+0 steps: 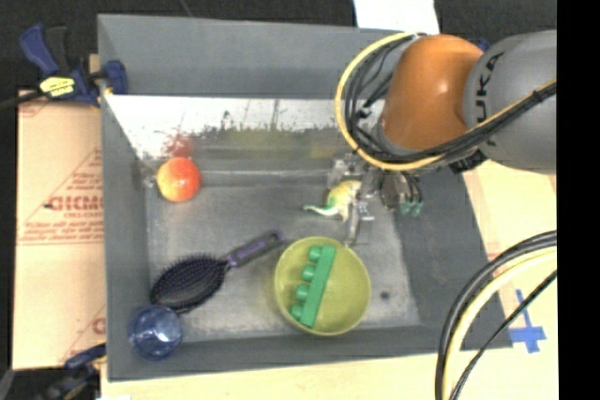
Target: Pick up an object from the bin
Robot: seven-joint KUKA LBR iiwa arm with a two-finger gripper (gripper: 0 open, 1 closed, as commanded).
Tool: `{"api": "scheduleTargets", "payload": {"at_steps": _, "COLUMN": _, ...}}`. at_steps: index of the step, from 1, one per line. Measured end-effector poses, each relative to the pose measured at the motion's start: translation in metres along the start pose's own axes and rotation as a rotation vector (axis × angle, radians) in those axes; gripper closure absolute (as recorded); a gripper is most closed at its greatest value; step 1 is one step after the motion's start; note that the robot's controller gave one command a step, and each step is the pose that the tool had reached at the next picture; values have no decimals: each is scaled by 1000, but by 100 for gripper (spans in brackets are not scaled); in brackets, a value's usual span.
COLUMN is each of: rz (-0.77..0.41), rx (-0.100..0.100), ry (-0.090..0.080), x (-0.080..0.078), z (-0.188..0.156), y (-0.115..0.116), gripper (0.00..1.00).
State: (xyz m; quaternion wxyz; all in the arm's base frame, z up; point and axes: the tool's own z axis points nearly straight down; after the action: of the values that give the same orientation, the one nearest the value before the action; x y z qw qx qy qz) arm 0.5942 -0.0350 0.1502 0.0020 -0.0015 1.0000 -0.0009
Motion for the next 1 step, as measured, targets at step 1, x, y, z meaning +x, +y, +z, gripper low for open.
{"api": "scheduleTargets", "payload": {"at_steps": 1, "rz": 1, "rx": 2, "ry": -1, "x": 1, "z": 1, "y": -8, "gripper": 0}}
